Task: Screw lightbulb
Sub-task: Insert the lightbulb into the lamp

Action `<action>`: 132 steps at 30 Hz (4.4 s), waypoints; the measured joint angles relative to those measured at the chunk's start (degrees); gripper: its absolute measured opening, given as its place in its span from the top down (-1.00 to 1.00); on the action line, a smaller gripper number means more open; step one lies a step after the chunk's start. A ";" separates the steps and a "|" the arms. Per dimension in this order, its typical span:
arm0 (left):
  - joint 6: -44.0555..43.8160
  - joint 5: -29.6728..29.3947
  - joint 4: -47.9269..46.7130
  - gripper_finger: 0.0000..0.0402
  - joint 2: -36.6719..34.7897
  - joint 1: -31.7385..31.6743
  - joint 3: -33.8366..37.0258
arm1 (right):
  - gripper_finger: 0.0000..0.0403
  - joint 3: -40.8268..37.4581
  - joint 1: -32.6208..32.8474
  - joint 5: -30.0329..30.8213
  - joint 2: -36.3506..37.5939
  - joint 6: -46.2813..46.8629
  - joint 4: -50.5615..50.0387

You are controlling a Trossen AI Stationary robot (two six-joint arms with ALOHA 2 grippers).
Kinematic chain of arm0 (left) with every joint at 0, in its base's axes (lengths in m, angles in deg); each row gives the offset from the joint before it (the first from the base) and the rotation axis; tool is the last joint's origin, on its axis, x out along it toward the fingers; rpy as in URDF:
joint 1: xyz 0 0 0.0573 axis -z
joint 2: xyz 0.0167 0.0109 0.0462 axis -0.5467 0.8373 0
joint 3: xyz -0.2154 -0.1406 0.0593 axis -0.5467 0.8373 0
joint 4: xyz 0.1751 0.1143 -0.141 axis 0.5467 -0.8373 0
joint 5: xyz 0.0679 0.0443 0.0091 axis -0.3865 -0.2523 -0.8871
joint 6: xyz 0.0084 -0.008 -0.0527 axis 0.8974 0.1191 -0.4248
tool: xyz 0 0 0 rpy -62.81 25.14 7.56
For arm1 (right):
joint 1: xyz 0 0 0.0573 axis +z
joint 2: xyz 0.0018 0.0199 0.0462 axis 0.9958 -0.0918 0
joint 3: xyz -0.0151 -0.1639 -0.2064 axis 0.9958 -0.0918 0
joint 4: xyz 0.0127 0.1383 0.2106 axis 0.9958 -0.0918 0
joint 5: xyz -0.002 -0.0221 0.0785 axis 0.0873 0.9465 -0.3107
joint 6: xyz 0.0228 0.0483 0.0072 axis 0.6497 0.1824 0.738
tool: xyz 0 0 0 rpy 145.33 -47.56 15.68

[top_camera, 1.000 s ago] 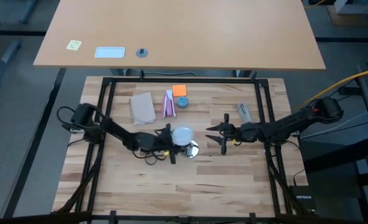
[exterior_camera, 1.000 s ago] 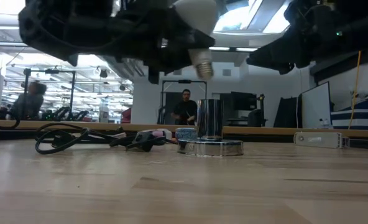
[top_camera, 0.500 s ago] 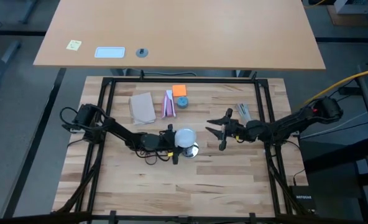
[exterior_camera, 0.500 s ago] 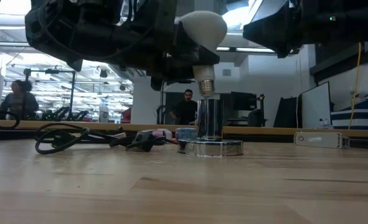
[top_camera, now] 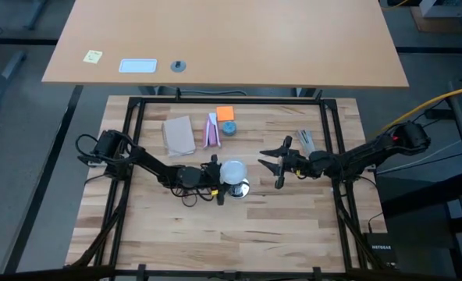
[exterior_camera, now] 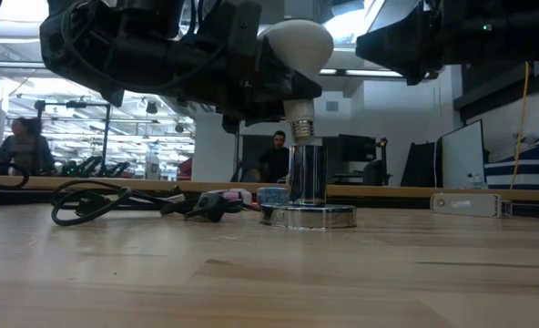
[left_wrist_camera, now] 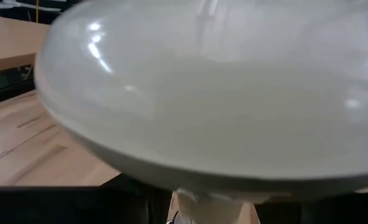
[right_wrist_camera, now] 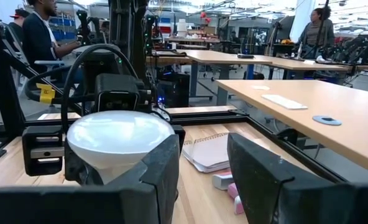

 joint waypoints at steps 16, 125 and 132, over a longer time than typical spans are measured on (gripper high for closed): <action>1.17 0.28 -0.35 0.17 3.65 0.00 -1.99 | 0.29 0.00 0.00 0.00 0.00 -0.02 -0.11; 0.52 0.09 -9.66 0.17 3.43 0.04 -2.01 | 0.29 18.82 -0.70 -6.85 -11.51 -1.03 -23.97; 1.86 0.24 -8.83 0.17 3.50 0.07 -1.97 | 0.29 18.93 -0.68 -7.13 -11.47 0.29 -24.87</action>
